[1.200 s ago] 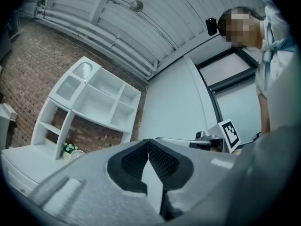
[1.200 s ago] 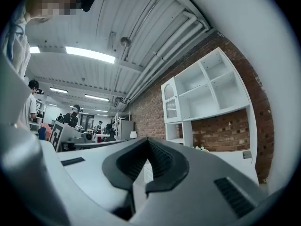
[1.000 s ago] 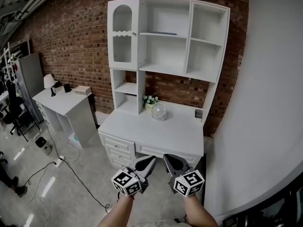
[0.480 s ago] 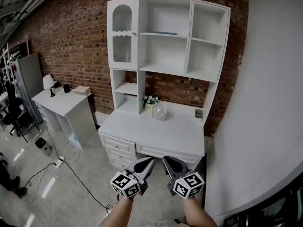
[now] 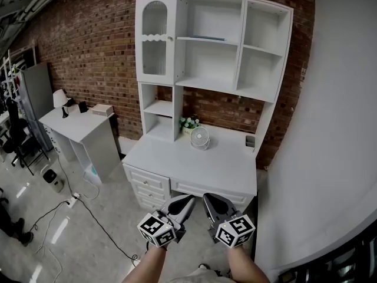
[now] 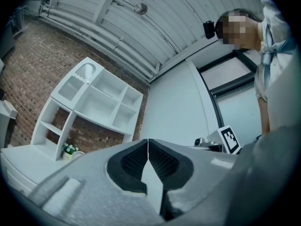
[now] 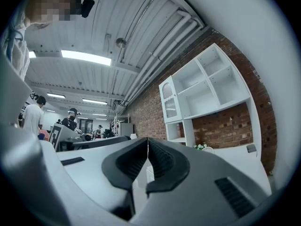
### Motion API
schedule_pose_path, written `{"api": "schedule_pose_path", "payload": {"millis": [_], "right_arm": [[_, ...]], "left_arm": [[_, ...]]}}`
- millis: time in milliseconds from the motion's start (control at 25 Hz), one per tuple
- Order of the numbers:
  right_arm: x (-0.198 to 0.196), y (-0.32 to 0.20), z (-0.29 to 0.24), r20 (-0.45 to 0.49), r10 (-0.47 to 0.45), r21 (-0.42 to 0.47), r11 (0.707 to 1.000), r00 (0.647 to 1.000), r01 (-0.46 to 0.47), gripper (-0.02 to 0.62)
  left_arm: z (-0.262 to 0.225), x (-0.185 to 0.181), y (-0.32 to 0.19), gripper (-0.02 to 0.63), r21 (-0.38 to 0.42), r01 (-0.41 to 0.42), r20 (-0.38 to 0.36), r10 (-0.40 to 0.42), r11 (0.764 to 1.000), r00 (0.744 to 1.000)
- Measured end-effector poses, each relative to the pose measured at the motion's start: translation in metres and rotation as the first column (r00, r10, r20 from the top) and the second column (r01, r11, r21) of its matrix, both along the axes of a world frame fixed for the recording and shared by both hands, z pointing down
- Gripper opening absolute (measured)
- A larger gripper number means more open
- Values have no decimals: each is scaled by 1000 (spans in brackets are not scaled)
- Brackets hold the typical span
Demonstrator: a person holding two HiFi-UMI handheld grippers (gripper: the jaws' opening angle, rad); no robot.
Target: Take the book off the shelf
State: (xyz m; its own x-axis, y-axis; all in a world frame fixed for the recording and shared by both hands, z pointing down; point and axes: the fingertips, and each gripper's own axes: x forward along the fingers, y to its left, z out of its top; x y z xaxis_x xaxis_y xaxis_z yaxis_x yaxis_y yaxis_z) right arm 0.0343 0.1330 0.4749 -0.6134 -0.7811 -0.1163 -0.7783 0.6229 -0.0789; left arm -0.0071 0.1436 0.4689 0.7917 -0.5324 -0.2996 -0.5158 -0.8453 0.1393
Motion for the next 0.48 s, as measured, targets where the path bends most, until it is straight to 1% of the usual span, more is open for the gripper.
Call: {"api": "schedule_pose_path", "payload": {"millis": [240, 480], "right_arm": [[2, -31, 0, 12, -4, 4, 1000, 1000, 4, 17], [10, -92, 2, -10, -20, 14, 1000, 1000, 20, 17]], "left_arm": [[7, 3, -31, 9, -11, 5, -1, -5, 1000, 1000], [8, 9, -89, 11, -6, 19, 9, -19, 1000, 1000]]}}
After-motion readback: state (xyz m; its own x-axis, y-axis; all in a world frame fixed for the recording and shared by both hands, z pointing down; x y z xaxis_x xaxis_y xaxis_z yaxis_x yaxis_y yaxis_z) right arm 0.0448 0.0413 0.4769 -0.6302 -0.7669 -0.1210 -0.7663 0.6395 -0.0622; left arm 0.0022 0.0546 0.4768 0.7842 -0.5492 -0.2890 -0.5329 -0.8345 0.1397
